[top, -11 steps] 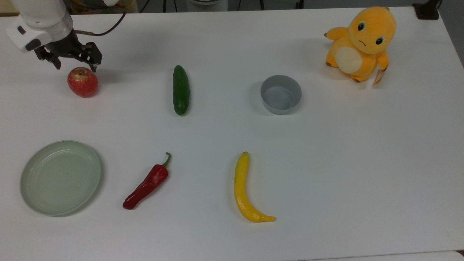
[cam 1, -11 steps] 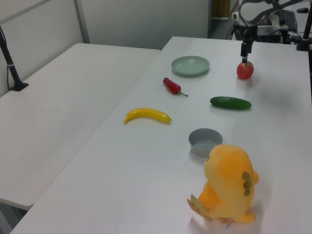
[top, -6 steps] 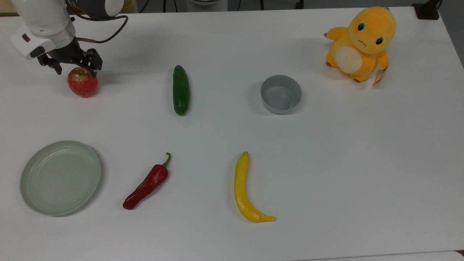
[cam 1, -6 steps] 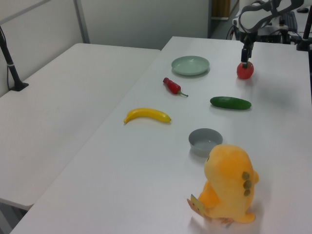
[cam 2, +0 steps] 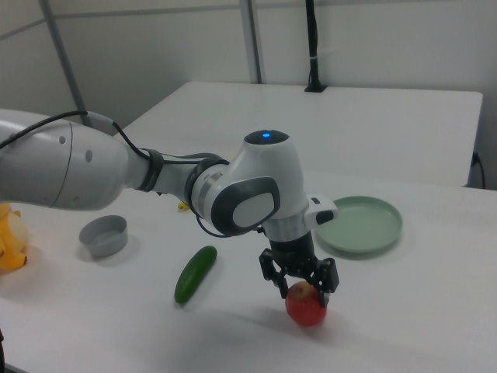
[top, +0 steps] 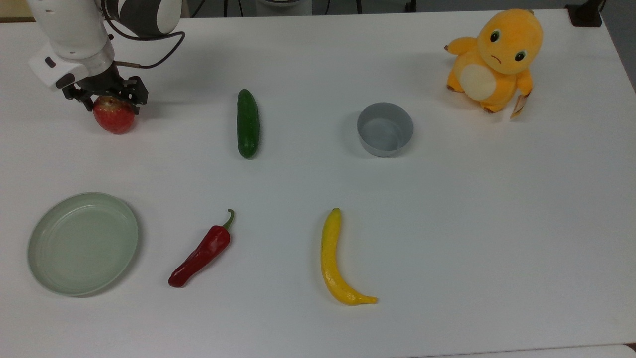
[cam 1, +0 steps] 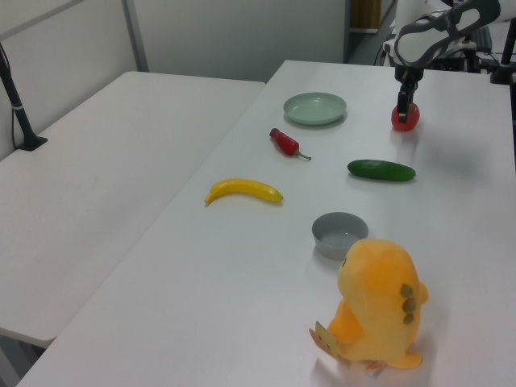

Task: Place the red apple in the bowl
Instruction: 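Close the gripper around the red apple, then lift the red apple and carry it over the grey bowl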

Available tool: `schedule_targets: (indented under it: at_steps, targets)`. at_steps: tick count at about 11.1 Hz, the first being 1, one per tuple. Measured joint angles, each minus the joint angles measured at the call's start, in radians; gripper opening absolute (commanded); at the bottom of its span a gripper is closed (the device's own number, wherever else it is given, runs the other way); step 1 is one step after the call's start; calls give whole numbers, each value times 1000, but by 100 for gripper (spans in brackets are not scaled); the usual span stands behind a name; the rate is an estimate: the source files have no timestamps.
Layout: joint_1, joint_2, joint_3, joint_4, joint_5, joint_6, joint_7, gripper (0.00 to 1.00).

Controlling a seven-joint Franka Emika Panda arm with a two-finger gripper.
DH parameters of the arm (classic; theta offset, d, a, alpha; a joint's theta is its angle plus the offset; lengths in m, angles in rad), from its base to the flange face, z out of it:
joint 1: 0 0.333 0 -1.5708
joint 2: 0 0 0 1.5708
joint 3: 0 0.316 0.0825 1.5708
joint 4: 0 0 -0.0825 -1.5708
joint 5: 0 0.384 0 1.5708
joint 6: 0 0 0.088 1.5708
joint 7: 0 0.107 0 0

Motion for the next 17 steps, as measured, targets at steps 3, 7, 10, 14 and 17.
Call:
schedule_targets:
  at_steps: [3, 7, 10, 14, 17]
  targets:
    - [0, -3, 0, 2, 0, 0, 0, 18]
    - [1, -45, 2, 20, 0, -51, -8, 19]
    - [3, -136, 55, 91, 0, -210, -8, 21]
    - [12, -220, 196, 188, 3, -386, 83, 21]
    - [18, -248, 355, 194, 3, -425, 204, 24]
